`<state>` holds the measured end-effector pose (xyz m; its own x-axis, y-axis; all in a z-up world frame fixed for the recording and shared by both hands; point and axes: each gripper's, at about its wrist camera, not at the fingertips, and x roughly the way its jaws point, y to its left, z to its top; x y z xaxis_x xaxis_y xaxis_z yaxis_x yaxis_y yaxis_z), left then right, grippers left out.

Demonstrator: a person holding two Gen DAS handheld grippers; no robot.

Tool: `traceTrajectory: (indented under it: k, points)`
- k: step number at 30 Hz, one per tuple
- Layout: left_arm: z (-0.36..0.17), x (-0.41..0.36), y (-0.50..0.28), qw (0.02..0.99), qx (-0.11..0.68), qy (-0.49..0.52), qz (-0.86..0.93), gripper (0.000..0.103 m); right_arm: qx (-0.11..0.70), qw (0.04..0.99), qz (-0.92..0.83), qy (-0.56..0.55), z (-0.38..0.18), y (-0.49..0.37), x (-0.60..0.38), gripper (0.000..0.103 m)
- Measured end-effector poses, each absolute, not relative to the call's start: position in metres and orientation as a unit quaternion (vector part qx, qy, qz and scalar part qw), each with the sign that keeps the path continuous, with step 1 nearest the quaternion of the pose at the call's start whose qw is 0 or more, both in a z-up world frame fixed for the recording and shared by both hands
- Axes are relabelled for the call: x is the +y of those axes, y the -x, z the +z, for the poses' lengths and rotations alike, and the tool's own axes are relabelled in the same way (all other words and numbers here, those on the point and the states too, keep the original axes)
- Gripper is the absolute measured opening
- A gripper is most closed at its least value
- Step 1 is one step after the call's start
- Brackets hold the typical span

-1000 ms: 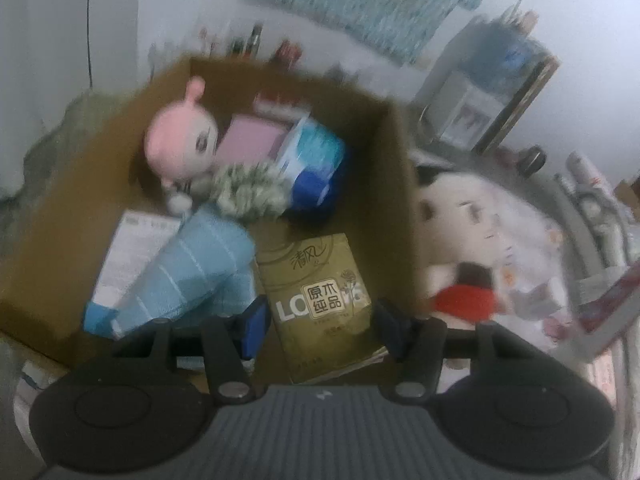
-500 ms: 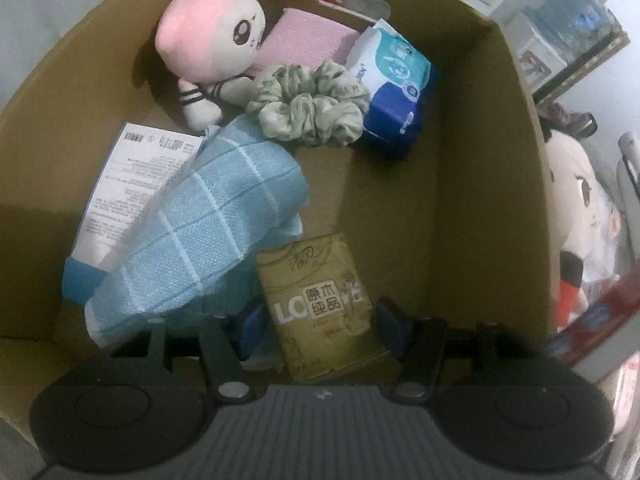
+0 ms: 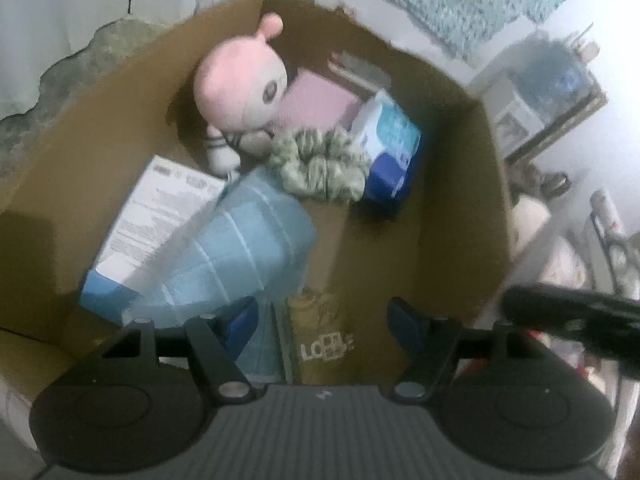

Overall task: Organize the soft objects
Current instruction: 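Carry tissue pack and toothpaste into the cardboard box and open both tools, then withdraw both tools from the box back over the table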

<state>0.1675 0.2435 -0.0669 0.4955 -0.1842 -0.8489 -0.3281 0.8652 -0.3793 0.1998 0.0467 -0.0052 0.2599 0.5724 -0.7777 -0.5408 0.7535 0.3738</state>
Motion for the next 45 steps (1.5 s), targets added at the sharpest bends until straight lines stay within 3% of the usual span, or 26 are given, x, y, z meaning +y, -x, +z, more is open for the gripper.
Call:
traceTrajectory:
  k: [12, 14, 24, 32, 40, 45]
  points:
    - [-0.052, 0.264, -0.157, 0.838, 0.454, 0.293, 0.075, 0.072, 0.521, 0.797, 0.301, 0.056, -0.042, -0.24, 0.106, 0.033]
    - [-0.052, 0.266, -0.155, 0.839, 0.453, 0.292, 0.076, 0.072, 0.522, 0.799, 0.294, 0.047, -0.042, -0.244, 0.106, 0.04]
    - [-0.043, 0.259, -0.149, 0.851, 0.439, 0.277, 0.077, 0.074, 0.52, 0.801, 0.298, 0.002, -0.027, -0.228, 0.078, 0.041]
    - [-0.02, 0.23, -0.131, 0.876, 0.42, 0.23, 0.063, 0.081, 0.474, 0.821, 0.316, -0.044, 0.015, -0.182, 0.019, 0.052]
    - [0.008, 0.178, -0.1, 0.907, 0.388, 0.161, 0.029, 0.092, 0.429, 0.85, 0.282, -0.115, 0.041, -0.119, -0.09, 0.071]
    - [0.025, 0.138, -0.077, 0.927, 0.355, 0.12, -0.007, 0.096, 0.404, 0.874, 0.228, -0.147, 0.046, -0.078, -0.169, 0.076]
